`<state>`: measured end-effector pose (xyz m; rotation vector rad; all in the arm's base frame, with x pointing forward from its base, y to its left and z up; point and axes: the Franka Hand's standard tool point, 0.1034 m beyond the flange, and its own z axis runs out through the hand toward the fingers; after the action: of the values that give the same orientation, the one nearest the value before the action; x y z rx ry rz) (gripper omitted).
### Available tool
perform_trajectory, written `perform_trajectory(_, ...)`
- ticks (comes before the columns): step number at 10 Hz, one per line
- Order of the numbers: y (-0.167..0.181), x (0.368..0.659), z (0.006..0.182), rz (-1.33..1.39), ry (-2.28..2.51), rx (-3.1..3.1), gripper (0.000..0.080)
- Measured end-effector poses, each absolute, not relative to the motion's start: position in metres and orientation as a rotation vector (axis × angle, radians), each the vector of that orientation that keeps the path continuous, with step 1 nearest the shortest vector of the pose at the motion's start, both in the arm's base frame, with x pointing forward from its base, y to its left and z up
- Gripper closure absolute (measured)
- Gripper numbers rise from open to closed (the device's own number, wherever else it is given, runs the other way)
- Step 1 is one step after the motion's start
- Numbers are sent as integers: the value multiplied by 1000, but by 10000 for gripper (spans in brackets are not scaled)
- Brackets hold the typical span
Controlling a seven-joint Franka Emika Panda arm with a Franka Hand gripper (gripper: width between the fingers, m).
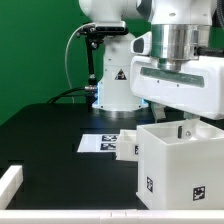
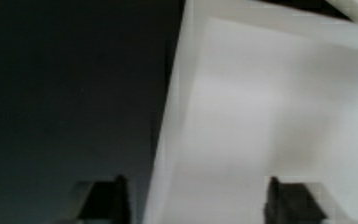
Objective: Assemble drawer
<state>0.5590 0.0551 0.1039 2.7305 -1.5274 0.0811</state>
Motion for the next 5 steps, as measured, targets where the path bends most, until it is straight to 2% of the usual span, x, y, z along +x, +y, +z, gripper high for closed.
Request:
perform_trajectory(1,55,559,104,81,-1523,2732,561)
perform_trajectory(2,54,559,104,78,-1418,2783,561)
perform_trajectory(3,46,559,106,76,-1317,2826,722)
perform_trajectory(5,34,562,108,83,-1011,2940,766)
